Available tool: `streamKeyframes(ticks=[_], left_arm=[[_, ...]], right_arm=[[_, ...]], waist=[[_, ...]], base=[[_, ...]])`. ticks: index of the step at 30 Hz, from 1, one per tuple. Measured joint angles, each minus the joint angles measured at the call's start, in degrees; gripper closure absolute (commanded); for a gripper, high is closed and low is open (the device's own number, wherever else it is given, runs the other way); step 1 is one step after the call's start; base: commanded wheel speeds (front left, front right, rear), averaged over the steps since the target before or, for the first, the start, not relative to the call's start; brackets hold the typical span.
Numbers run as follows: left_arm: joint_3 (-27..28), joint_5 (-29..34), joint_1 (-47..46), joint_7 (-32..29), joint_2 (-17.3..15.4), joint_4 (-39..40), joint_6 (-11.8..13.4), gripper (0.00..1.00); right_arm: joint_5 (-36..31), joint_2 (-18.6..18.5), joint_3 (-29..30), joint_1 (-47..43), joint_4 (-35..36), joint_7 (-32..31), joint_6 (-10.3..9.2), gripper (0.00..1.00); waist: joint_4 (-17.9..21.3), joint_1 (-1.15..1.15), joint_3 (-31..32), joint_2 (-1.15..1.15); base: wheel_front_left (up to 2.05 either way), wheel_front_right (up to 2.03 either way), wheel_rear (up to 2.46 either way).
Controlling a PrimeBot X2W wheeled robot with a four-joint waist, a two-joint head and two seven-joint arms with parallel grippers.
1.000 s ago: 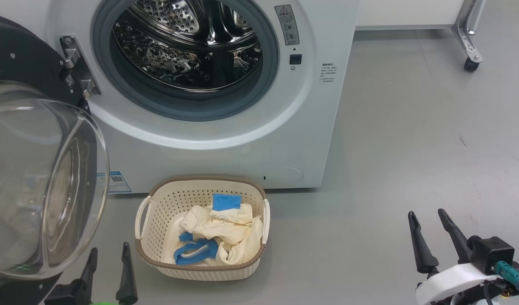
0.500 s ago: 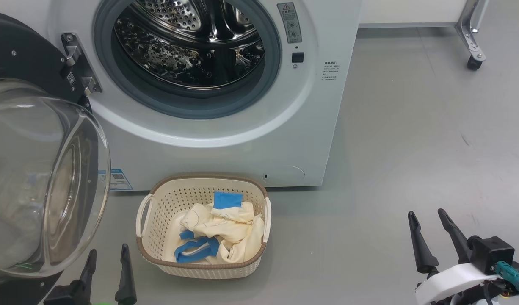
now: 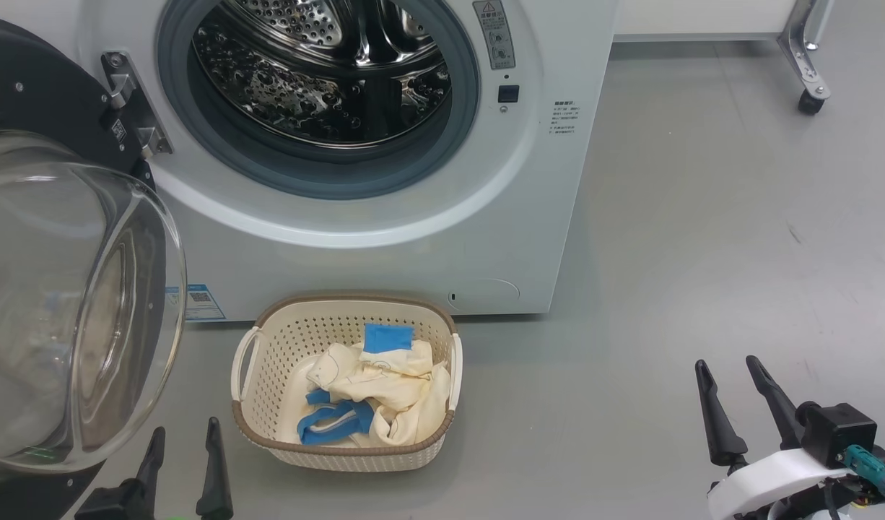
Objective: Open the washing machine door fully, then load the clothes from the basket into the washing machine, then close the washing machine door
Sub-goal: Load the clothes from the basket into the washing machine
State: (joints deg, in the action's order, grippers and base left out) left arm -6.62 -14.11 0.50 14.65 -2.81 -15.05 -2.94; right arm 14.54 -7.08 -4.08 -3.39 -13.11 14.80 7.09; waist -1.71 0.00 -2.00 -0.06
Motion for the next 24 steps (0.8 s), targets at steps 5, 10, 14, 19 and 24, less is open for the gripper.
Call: streamKeyframes(ticks=[5, 10, 14, 19, 24], left_arm=[[0.2, 0.0, 0.0, 0.0, 0.1, -0.1, -0.3, 0.0], [0.3, 0.0, 0.0, 0.0, 0.2, -0.2, -0.4, 0.0], [0.3, 0.0, -0.1, 0.0, 0.2, -0.2, -0.4, 0.0], [0.4, 0.0, -0.1, 0.0, 0.3, -0.2, -0.4, 0.0], [0.6, 0.1, -0.2, 0.0, 0.3, -0.1, -0.4, 0.0]], right_arm=[[0.0, 0.0, 0.0, 0.0, 0.0, 0.0, 0.0, 0.0], [0.0, 0.0, 0.0, 0.0, 0.0, 0.0, 0.0, 0.0], [0.0, 0.1, 0.0, 0.0, 0.0, 0.0, 0.0, 0.0], [0.0, 0.1, 0.0, 0.0, 0.0, 0.0, 0.0, 0.0], [0.0, 0.1, 0.0, 0.1, 0.0, 0.0, 0.0, 0.0]], waist=[[0.0, 0.0, -0.3, 0.0], [-0.1, 0.0, -0.6, 0.0], [-0.1, 0.0, -0.8, 0.0], [-0.1, 0.0, -1.0, 0.0], [-0.2, 0.0, -1.1, 0.0]], base=[[0.27, -0.27, 0.0], [0.49, -0.49, 0.0], [0.67, -0.67, 0.0], [0.86, -0.86, 0.0], [1.02, -1.02, 0.0]])
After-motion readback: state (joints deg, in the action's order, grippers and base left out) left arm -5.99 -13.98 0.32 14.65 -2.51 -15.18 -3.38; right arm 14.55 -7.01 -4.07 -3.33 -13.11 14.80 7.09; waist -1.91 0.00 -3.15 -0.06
